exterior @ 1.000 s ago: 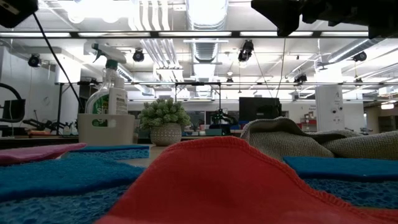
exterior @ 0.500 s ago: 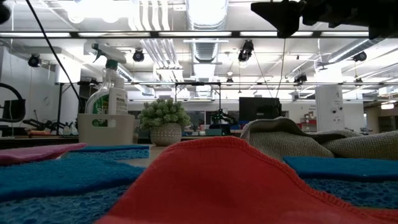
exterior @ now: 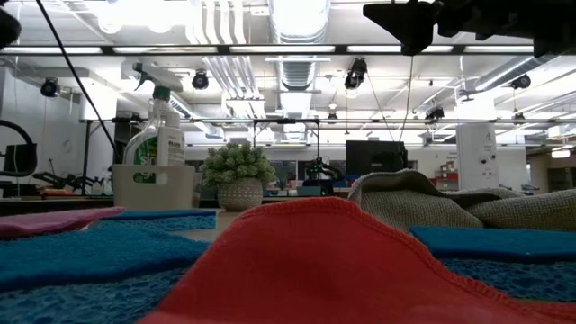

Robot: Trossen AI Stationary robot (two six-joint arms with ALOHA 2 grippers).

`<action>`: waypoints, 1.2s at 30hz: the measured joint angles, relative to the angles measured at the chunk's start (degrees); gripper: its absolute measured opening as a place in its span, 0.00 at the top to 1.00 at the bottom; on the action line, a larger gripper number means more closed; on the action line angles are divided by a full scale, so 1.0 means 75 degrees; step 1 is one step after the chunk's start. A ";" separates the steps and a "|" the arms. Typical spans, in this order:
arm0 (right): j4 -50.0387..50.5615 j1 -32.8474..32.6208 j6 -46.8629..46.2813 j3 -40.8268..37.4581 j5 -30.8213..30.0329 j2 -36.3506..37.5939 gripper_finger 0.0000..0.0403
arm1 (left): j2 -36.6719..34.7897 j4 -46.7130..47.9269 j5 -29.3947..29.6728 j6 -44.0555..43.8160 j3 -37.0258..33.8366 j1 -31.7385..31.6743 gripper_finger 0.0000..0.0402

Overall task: Pick & Place Kitchen Items
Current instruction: Put the green towel into the green bucket, then put the gray towel into the green bucket

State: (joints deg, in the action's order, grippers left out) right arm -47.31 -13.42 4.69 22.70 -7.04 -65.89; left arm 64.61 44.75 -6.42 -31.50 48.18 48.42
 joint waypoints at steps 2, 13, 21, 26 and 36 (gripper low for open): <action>0.0000 -0.0002 -0.0001 0.0000 0.0001 0.0000 0.14 | -0.0001 0.0001 -0.0027 -0.0001 0.0120 0.0043 1.00; 0.0036 0.0000 -0.0001 0.0000 0.0002 0.0000 0.14 | -0.0035 0.0250 0.0711 0.0033 0.0895 0.0379 1.00; 0.0041 -0.0002 -0.0018 0.0000 0.0002 0.0000 0.14 | -0.0397 -0.0112 0.3320 0.1708 0.1258 0.0423 1.00; 0.0084 -0.0001 -0.0128 0.0000 0.0002 0.0000 0.14 | -0.0537 -0.1001 0.4182 0.2814 0.0790 0.0415 1.00; 0.1750 -0.0001 -0.0597 0.0569 -0.0084 -0.0288 0.14 | -0.0569 -0.2806 0.5583 0.3642 0.0067 0.0368 0.99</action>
State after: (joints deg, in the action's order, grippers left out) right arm -34.19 -13.42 0.22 26.96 -7.67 -68.05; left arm 60.34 23.71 35.45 -4.18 48.69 51.18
